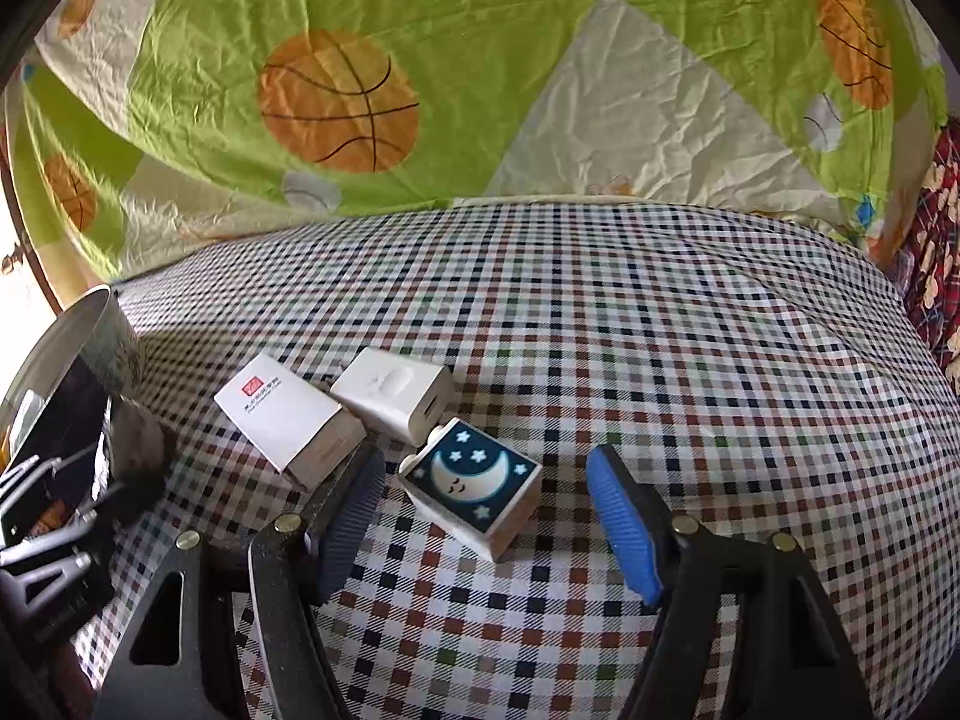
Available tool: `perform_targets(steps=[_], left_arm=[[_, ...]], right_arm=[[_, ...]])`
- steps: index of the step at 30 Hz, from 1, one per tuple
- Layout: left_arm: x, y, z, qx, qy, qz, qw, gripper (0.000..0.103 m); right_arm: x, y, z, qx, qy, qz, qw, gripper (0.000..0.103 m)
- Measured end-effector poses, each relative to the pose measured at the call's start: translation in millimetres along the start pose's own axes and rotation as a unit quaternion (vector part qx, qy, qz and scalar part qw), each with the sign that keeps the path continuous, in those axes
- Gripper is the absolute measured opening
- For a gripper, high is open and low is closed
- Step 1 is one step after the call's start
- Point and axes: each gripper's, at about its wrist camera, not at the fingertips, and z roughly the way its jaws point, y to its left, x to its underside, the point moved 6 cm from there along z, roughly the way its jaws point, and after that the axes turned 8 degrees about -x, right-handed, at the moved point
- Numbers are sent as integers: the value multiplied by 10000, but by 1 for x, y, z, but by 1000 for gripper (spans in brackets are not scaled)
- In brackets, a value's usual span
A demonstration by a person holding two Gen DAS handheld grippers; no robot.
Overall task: Organize rigid objects
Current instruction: 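Close the left tool on the amethyst crystal while the right tool grasps the moon-print cube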
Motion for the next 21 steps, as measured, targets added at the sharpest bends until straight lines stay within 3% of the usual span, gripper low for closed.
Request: perform_targets(steps=[9,10,11,12,21], left_arm=[[-1,3,1,69,-37,-78,9999,47],[-1,3,1,52,-54,-80,9999,47],[-2,3,0,31,-79,-70,9999,47],[-1,3,-2,7,-103,-60,9999,47],[-3,9,-16,-292,-489,-104,9983,47]], right_arm=[[3,-3,17,-54,399,126,9991,72],[2,-3,18,-83,396,134,9991,68],[1,-3,20,-119,421,148,9989,53],[1,-3,21,-138,433,161,9988,53],[-2,1,2,-143,47,28,9999,53]])
